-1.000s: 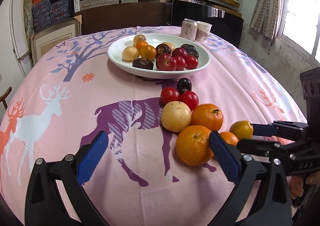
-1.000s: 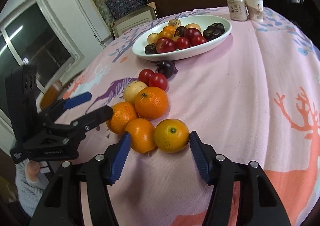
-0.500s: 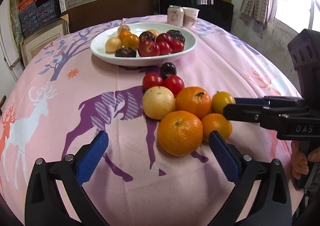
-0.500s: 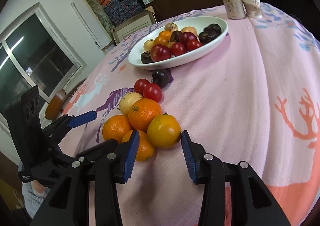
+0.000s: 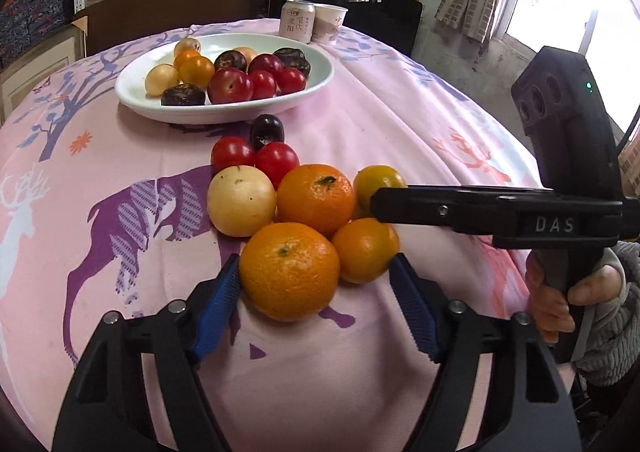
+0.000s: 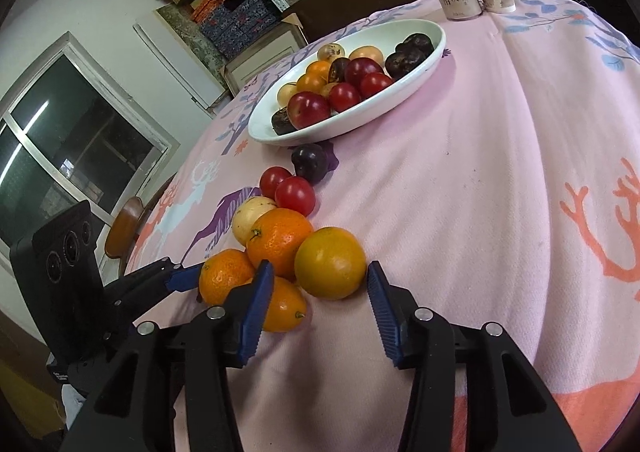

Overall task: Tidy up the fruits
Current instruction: 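Lift the held mandarin and orange fruit and carry them toward the plate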

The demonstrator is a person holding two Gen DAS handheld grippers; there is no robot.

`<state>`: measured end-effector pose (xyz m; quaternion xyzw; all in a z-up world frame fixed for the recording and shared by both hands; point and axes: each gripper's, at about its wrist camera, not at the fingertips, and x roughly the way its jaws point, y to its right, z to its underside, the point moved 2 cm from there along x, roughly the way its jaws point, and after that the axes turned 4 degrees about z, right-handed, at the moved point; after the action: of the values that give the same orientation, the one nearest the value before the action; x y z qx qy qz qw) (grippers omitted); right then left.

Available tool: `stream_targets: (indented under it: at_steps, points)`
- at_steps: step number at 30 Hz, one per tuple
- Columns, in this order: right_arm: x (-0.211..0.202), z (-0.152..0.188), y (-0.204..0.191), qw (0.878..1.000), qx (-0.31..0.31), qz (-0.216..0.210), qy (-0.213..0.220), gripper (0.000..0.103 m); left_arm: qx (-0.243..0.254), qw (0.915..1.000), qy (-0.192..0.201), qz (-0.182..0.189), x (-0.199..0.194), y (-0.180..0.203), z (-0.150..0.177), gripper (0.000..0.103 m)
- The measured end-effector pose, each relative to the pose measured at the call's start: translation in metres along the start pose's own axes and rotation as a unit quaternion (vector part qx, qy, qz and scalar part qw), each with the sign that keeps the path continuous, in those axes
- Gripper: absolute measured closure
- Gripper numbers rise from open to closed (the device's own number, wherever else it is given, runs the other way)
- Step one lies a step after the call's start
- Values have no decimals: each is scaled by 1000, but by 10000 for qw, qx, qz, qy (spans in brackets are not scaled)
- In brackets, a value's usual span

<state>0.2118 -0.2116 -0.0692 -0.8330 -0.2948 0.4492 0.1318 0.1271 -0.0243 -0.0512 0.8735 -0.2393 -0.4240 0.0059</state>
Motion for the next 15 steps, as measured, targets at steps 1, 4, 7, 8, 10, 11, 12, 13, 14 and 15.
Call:
stream_targets:
  at_steps: [1, 4, 7, 8, 10, 11, 12, 13, 14, 15]
  points:
    - [-1, 0, -1, 10000, -5, -6, 16, 62, -19, 10000, 1, 27, 0, 0, 0, 32]
    - [-3, 1, 4, 9999, 121, -9, 42, 68, -141, 9998, 67, 134, -3, -2, 0, 38]
    - [-5, 3, 7, 9998, 174, 7, 74, 68, -255, 9995, 150, 150, -8, -6, 0, 46]
    - [-6, 3, 6, 9998, 169, 35, 96, 68, -300, 9993, 160, 144, -8, -8, -1, 49]
    - [-7, 3, 7, 9997, 184, 55, 128, 68, -369, 9992, 153, 85, -9, -11, 0, 57]
    - [-8, 3, 8, 9997, 197, 60, 138, 68, -406, 9991, 138, 74, -8, -13, 0, 57]
    - [-8, 3, 8, 9996, 205, 67, 157, 68, -425, 9989, 143, 97, -9, -14, 0, 57]
    - [-9, 3, 8, 9996, 200, 65, 172, 68, -413, 9990, 142, 85, -9, -13, 0, 57]
    - [-7, 3, 7, 9997, 177, 78, 154, 68, -383, 9992, 139, 54, -8, -12, 0, 57]
    - [-6, 3, 5, 9997, 155, 105, 135, 68, -363, 9992, 132, 34, -8, -11, 0, 57]
